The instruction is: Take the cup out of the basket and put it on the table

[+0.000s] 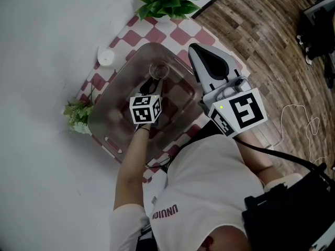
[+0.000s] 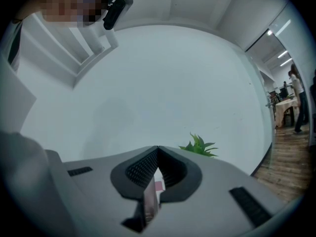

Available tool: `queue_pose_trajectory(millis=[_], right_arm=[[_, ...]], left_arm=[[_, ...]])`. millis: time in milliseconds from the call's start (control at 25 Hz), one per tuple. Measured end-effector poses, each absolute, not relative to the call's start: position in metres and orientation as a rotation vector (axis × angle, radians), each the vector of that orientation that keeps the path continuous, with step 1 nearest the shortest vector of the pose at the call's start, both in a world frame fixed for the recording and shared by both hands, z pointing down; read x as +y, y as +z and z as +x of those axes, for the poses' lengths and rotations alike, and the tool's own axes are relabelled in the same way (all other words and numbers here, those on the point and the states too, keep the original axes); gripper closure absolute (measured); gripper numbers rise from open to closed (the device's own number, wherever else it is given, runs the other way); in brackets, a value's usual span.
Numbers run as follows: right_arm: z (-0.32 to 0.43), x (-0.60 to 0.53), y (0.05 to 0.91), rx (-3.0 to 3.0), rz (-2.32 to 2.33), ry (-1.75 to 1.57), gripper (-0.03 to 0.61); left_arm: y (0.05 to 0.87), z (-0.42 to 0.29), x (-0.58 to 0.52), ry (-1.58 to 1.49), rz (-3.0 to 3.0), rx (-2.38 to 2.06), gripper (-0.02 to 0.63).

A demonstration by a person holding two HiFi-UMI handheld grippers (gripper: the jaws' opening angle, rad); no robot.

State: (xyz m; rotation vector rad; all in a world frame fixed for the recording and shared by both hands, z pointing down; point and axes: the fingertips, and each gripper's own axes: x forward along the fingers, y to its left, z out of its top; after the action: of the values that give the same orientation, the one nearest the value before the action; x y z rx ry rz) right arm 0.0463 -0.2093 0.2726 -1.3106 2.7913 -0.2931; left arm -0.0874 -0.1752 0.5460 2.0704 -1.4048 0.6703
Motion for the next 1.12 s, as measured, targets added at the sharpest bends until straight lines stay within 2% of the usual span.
queue_pose_trajectory(millis=[1120], right_arm=[[0.048, -0.21, 0.276, 2.798, -1.328, -0.303, 0.561]], left_arm=[[0.576, -0.079, -0.165, 0.777, 2.041, -1.33, 0.479]])
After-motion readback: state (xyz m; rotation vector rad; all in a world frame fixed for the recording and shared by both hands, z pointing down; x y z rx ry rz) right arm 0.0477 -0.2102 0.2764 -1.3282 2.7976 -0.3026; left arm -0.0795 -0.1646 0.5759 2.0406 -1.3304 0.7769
